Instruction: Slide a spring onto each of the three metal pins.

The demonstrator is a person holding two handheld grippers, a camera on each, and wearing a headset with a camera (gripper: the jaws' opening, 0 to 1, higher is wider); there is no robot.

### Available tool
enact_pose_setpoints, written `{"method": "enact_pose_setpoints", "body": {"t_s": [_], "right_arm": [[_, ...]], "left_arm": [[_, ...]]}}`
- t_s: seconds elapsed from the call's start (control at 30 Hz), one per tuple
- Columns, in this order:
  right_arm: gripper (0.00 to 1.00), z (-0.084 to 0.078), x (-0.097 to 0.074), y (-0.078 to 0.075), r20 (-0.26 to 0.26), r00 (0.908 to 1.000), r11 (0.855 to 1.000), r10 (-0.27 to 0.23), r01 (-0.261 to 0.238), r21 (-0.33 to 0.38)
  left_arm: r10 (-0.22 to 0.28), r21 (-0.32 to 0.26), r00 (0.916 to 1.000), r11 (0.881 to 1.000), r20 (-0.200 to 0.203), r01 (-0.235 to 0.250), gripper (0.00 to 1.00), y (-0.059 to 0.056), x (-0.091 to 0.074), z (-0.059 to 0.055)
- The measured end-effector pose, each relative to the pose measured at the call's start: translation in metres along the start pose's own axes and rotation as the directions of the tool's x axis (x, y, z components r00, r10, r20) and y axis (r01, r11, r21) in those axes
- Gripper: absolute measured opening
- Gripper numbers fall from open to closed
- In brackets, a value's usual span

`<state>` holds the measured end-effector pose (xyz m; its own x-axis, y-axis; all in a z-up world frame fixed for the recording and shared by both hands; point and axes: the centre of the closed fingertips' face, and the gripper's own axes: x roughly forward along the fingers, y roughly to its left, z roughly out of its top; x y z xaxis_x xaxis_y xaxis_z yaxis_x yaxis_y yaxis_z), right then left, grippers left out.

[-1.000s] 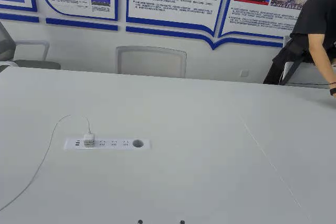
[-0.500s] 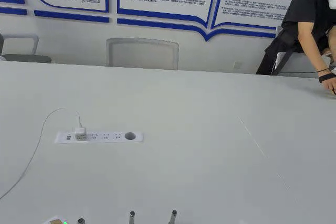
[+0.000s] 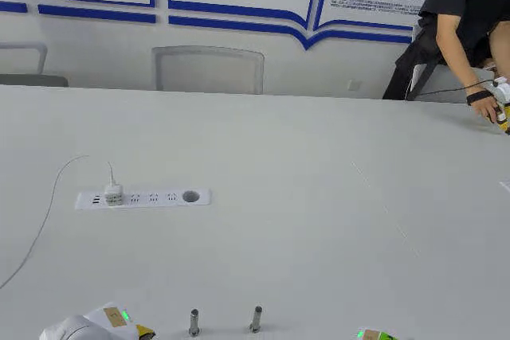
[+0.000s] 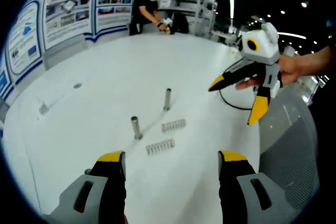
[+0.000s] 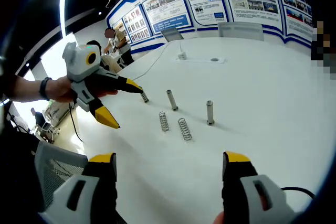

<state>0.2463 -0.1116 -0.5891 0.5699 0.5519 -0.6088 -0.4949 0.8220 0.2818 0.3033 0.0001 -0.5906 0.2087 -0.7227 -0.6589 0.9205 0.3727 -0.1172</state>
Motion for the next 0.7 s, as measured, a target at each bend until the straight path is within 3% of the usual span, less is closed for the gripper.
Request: {"method": "enact_pose_setpoints", "body": {"t_s": [0.2, 0.37, 0.57, 0.7], "right_arm": [[0.84, 0.000, -0.003, -0.003, 0.009, 0.9999, 1.000, -0.007, 0.007, 0.015], [0.84, -0.001, -0.005, -0.006, 0.013, 0.9999, 1.000, -0.011, 0.011, 0.024], [0.84, -0.002, -0.005, -0.005, 0.009, 0.9999, 1.000, -0.005, 0.005, 0.027], [0.84, -0.004, -0.005, -0.002, 0.004, 1.0000, 1.000, -0.002, 0.002, 0.030]], "left_arm": [[-0.037, 0.076, 0.9980, 0.996, -0.052, 0.041, 0.73, -0.004, 0.014, -0.002], [-0.066, 0.106, 0.9956, 0.992, -0.066, 0.073, 0.72, -0.007, 0.024, 0.002], [-0.111, 0.158, 0.9864, 0.979, -0.122, 0.129, 0.70, -0.013, 0.041, -0.004], [-0.140, 0.158, 0.9787, 0.974, -0.150, 0.164, 0.69, -0.014, 0.051, -0.011]]}}
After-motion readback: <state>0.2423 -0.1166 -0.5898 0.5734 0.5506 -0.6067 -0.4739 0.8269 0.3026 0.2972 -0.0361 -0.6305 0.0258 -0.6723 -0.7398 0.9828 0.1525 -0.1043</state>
